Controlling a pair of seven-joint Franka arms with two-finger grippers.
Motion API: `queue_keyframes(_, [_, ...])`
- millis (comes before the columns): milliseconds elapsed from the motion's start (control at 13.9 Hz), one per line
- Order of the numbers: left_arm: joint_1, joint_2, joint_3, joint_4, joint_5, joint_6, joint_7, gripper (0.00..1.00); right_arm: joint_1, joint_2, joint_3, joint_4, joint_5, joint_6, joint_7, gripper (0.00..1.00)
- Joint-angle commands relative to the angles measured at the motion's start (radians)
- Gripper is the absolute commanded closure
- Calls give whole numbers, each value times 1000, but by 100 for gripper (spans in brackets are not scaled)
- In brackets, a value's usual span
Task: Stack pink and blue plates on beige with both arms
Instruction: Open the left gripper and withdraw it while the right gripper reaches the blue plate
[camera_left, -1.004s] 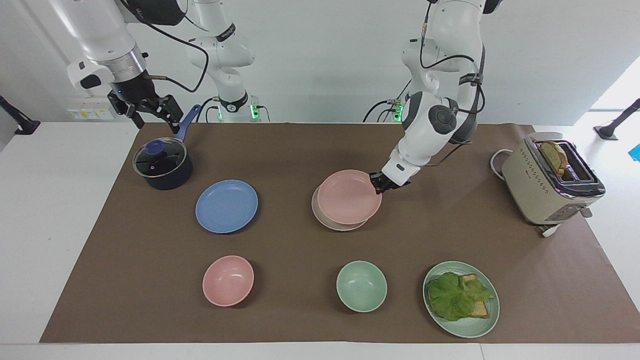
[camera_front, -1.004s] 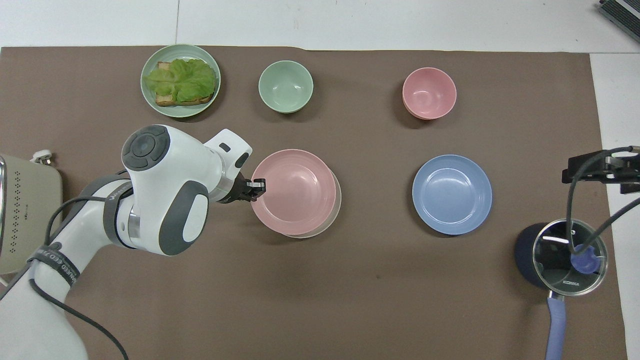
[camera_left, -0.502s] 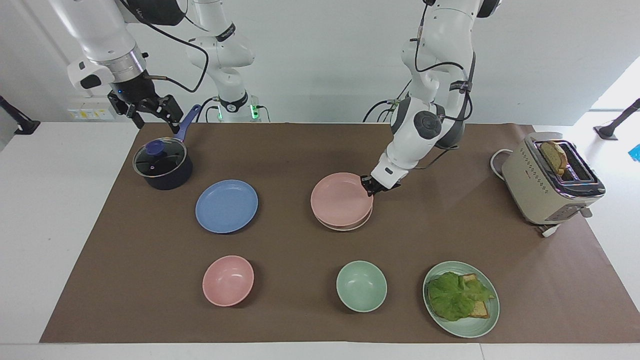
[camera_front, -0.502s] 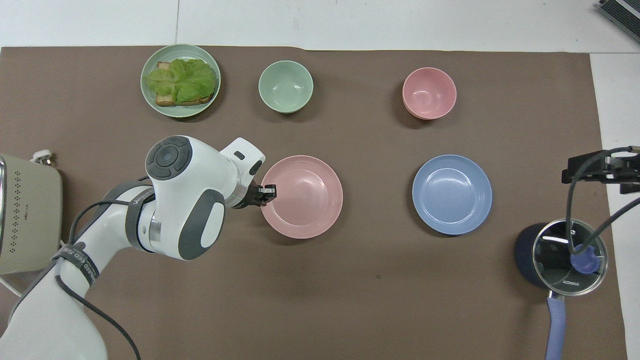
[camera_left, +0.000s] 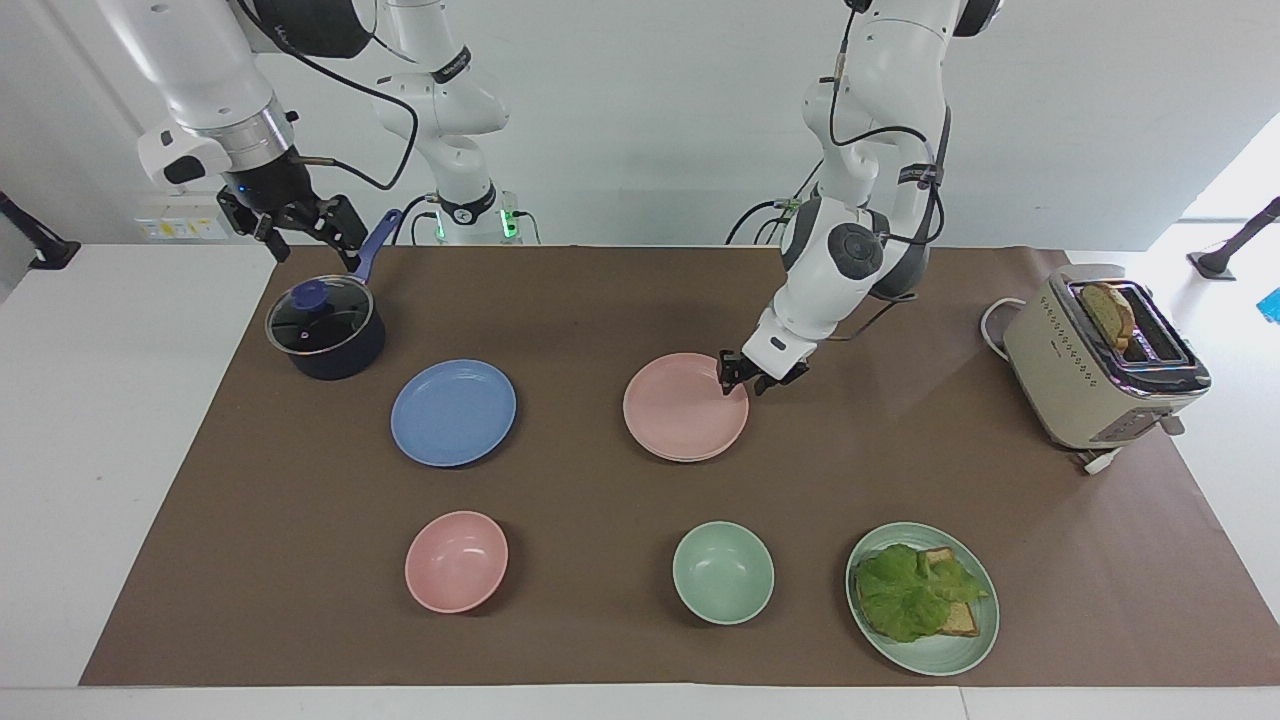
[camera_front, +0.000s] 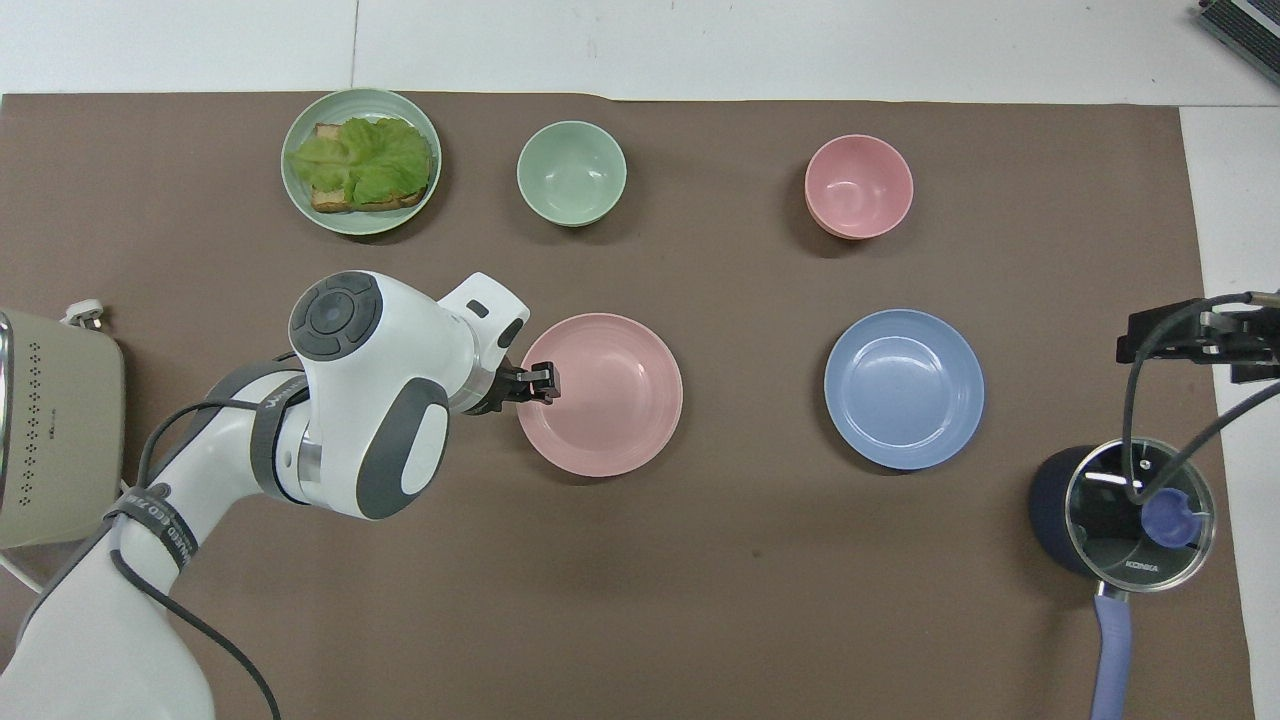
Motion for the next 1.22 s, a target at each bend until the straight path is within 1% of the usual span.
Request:
queue_keyframes(0, [-4,-12,19,5,8,-23,9,0,-15,-8,6,-56,3,62,-40,0])
queue_keyframes(72, [19,-16,31,26,44,-87,10,0,-15,-5,7,-76,12,68,-40,0])
queue_keyframes(215, [91,-18,33,122,170,-256,22,0,-15,-5,7,-120,15,129,-40,0])
queue_keyframes(287, [132,-20,34,158,202,-304,42,0,-15,-3,7,-134,15,145,-40,0])
queue_keyframes(430, [214,-32,36,186,218,-347,99,0,-15,6,7,-148,15,163,-43,0])
queue_keyframes(574, [286,-72,36,190,244,-363,185,0,-15,26,7,-169,15,192,-49,0])
queue_keyframes(717, [338,-110,36,215,245,-418,261,0,-18,43,6,-194,15,237,-91,0])
queue_keyframes(861, [373,-115,37,274,245,-503,308,0,-18,78,7,-243,15,301,-120,0])
queue_keyframes(1004, [392,-138,39,324,245,-548,312,0,-17,126,6,-319,15,439,-182,0])
queue_keyframes(1148, [393,-165,49,341,247,-571,312,0,-32,188,6,-330,15,488,-203,0])
